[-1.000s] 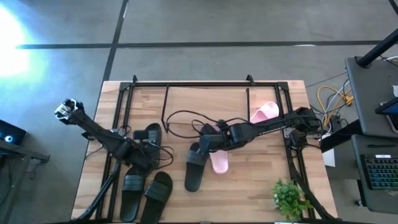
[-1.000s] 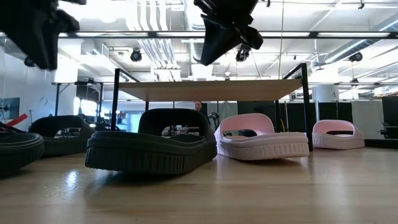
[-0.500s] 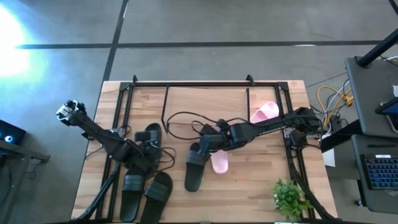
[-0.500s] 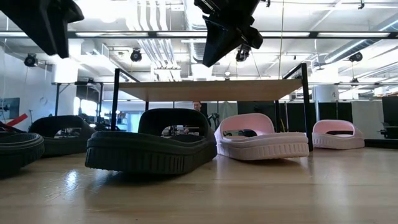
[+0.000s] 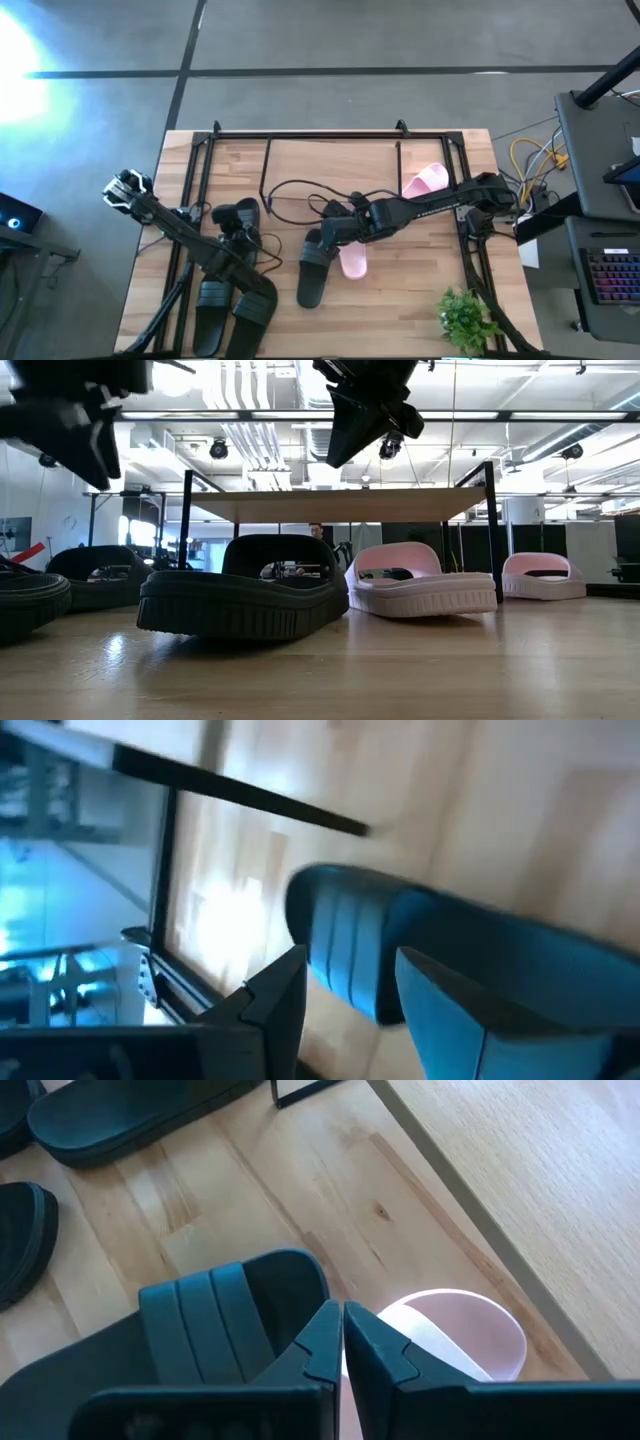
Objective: Pick and place slides into the shelf
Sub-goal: Put the black slides under the shelf
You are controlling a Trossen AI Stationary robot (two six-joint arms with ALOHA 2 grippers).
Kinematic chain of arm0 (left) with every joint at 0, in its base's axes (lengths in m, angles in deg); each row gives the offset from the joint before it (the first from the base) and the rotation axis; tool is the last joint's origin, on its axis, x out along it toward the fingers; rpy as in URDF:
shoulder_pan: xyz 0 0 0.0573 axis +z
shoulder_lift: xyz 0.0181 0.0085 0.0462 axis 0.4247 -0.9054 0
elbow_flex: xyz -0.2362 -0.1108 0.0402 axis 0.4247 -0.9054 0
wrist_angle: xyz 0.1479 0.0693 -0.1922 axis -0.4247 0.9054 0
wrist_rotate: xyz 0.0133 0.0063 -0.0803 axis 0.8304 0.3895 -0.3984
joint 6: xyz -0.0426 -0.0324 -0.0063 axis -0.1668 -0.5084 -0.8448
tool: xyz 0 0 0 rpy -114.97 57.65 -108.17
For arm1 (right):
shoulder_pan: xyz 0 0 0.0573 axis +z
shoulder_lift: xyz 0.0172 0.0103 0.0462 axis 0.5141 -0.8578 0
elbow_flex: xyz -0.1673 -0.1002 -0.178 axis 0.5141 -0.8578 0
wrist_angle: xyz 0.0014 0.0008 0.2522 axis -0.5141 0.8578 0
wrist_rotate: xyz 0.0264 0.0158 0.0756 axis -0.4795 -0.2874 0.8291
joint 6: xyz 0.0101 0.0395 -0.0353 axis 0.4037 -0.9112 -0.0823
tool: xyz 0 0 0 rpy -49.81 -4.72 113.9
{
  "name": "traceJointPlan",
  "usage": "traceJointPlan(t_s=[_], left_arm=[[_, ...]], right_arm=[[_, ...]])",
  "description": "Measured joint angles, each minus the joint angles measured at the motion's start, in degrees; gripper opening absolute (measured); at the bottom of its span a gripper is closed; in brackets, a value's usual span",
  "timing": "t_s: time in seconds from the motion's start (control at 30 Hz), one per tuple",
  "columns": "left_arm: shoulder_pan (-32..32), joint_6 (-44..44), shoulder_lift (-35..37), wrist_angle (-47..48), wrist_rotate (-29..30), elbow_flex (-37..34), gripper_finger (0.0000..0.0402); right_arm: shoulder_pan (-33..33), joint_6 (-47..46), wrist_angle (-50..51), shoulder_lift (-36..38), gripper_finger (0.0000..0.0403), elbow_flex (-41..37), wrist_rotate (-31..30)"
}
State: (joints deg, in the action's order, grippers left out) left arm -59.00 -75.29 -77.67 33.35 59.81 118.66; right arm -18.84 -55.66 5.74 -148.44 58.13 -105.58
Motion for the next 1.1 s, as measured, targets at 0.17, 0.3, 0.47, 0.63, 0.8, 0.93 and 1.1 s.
traceJointPlan(t_s=[0.17, 0.3, 0.47, 0.63, 0.8, 0.93, 1.1], left_arm=[[0.1, -7.8, 3.0, -7.2, -4.0, -8.4, 0.0138], [-2.0, -17.0, 10.6, -9.7, -4.8, -15.2, 0.0134], [-4.0, -17.4, 22.6, -16.1, -1.1, -21.3, 0.0134], [-4.0, -7.3, 28.6, -23.2, -2.0, -26.6, 0.0134], [-4.0, -9.0, 27.8, -23.1, -1.8, -30.0, 0.0134], [-4.0, -9.0, 25.0, -23.7, -1.6, -30.9, 0.0134], [-4.0, -9.0, 20.2, -24.0, 0.1, -30.9, 0.0134]], right_arm=[[0.0, 0.0, 0.2, 0.0, 0.0009, 0.0, 0.0], [0.0, 0.0, 0.2, 0.0, 0.0009, 0.0, 0.0], [0.0, 0.0, 0.3, 0.0, 0.0009, 0.0, 0.0], [0.0, -0.5, 0.2, 0.0, 0.0009, -0.3, -0.2], [0.0, -2.6, 0.1, 0.0, 0.0009, -1.3, -1.5], [0.0, -4.2, 0.0, 0.0, 0.0009, -2.7, -1.5], [0.0, -6.7, 0.0, 0.0, 0.0009, -4.3, -1.5]])
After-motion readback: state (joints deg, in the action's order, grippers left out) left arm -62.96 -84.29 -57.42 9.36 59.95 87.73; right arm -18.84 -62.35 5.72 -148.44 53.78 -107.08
